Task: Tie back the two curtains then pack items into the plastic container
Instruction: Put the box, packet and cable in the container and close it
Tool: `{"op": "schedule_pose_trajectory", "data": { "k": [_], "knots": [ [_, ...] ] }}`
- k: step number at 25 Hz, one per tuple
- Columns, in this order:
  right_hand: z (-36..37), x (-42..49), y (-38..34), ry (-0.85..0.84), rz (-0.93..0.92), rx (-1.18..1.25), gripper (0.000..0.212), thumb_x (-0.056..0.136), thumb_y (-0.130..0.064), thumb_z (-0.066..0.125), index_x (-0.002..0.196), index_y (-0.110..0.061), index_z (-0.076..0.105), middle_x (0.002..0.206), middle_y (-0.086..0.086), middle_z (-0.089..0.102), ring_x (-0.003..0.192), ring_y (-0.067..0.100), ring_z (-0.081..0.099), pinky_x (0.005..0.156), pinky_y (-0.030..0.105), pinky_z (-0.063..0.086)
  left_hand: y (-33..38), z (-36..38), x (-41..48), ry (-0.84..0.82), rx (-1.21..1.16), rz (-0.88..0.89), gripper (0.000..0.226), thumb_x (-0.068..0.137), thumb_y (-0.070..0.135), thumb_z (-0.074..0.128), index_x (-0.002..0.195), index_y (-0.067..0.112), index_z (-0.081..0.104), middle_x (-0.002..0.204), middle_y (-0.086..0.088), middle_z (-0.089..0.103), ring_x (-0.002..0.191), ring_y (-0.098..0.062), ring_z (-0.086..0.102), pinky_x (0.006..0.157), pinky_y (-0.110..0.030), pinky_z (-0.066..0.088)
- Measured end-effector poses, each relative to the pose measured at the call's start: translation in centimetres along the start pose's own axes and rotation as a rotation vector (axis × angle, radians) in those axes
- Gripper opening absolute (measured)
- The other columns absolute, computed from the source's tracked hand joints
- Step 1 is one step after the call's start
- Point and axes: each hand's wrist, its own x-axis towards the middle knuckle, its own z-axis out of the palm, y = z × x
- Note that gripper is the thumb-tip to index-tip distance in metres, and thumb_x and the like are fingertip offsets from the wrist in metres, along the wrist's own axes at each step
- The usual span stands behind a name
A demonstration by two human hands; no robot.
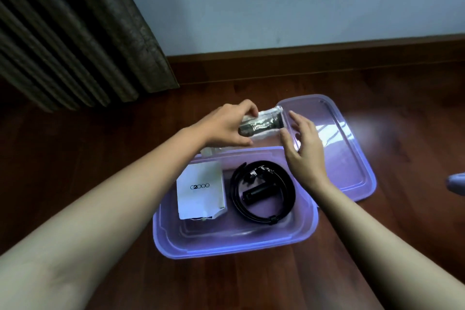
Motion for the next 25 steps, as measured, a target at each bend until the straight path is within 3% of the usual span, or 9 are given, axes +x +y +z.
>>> {"op": "schedule_pose_trajectory", "data": {
  "k": [5, 6, 8, 10, 11, 13, 16, 21, 25],
  "knots": [
    [0.2, 0.0, -0.8, -0.070, 0.489, 0.600, 0.033, 0.091, -0.019, 0.059, 0.123, -0.015, 0.051, 0.100, 0.005, 0.062, 0.093, 0.018, 0.058, 0.081, 0.029, 0.051, 1.8, 0.2, -1.6, -0.097, -0.078, 0.033, 0.057, 0.067, 0.044, 0.078, 0.110, 0.023, 0.047, 0.099, 0.002, 0.061, 0.087, -0.017, 0.056, 0.076, -0.033, 0.045],
    [0.0, -0.1, -0.8, -0.057, 0.510, 0.686, 0.023, 0.092, -0.015, 0.057, 0.115, -0.011, 0.057, 0.092, 0.008, 0.062, 0.088, 0.020, 0.057, 0.075, 0.028, 0.051, 1.8, 0.4, -2.0, -0.030, -0.059, 0.028, 0.055, 0.068, 0.051, 0.074, 0.108, 0.023, 0.049, 0.101, 0.005, 0.059, 0.092, -0.016, 0.053, 0.078, -0.032, 0.043],
    [-0.3, -0.2, -0.3, 0.049, 0.517, 0.728, 0.011, 0.094, -0.012, 0.052, 0.097, -0.010, 0.063, 0.087, 0.010, 0.060, 0.084, 0.021, 0.055, 0.066, 0.021, 0.052, 1.7, 1.1, -2.8, 0.303, 0.072, -0.011, 0.047, 0.073, 0.058, 0.062, 0.102, 0.020, 0.057, 0.101, 0.004, 0.057, 0.097, -0.018, 0.047, 0.080, -0.032, 0.037],
    [-0.4, -0.4, 0.1, 0.154, 0.532, 0.760, 0.011, 0.094, -0.013, 0.052, 0.090, -0.014, 0.062, 0.088, 0.010, 0.060, 0.082, 0.021, 0.055, 0.068, 0.022, 0.052, 1.7, 1.7, -3.4, 0.635, 0.184, -0.122, 0.036, 0.081, 0.047, 0.058, 0.092, 0.013, 0.065, 0.095, -0.004, 0.058, 0.092, -0.025, 0.048, 0.077, -0.034, 0.038],
    [-0.5, -0.6, 0.2, 0.173, 0.532, 0.785, 0.010, 0.095, -0.013, 0.052, 0.091, -0.014, 0.061, 0.088, 0.010, 0.060, 0.081, 0.020, 0.056, 0.069, 0.024, 0.051, 1.9, 1.8, -3.5, 0.700, 0.219, -0.163, 0.032, 0.083, 0.041, 0.059, 0.090, 0.011, 0.068, 0.092, -0.007, 0.059, 0.089, -0.028, 0.050, 0.075, -0.036, 0.040],
    [-0.4, -0.9, 0.1, 0.165, 0.530, 0.842, 0.009, 0.095, -0.012, 0.051, 0.097, -0.012, 0.060, 0.087, 0.007, 0.062, 0.076, 0.015, 0.060, 0.069, 0.021, 0.052, 2.6, 1.7, -3.6, 0.617, 0.104, -0.198, 0.031, 0.085, 0.039, 0.062, 0.094, 0.011, 0.070, 0.088, -0.007, 0.064, 0.084, -0.026, 0.056, 0.077, -0.034, 0.044],
    [0.0, -1.4, -0.5, 0.093, 0.481, 0.939, 0.012, 0.096, -0.009, 0.047, 0.098, -0.010, 0.059, 0.089, 0.007, 0.064, 0.077, 0.009, 0.064, 0.069, 0.017, 0.053, 4.0, 1.7, -3.7, 0.431, -0.358, -0.385, 0.034, 0.083, 0.037, 0.066, 0.106, 0.012, 0.066, 0.091, -0.002, 0.065, 0.084, -0.012, 0.060, 0.082, -0.026, 0.050],
    [-0.2, -1.7, -0.7, 0.051, 0.425, 1.064, 0.014, 0.086, -0.021, 0.056, 0.096, -0.011, 0.060, 0.090, 0.005, 0.063, 0.081, 0.009, 0.063, 0.074, 0.019, 0.053, 3.5, 2.7, -4.0, 0.471, -0.421, -0.623, 0.034, 0.080, 0.036, 0.070, 0.103, 0.015, 0.059, 0.103, -0.002, 0.055, 0.094, -0.017, 0.054, 0.083, -0.028, 0.046],
    [-0.3, -1.9, -0.3, 0.026, 0.476, 1.008, 0.020, 0.084, -0.023, 0.060, 0.100, -0.012, 0.056, 0.089, 0.004, 0.064, 0.077, 0.009, 0.063, 0.076, 0.020, 0.054, 3.9, 2.8, -3.9, 0.405, -1.036, -0.611, 0.017, 0.086, 0.013, 0.064, 0.100, 0.013, 0.054, 0.088, -0.003, 0.061, 0.072, -0.014, 0.059, 0.059, -0.020, 0.052]
  ]
}}
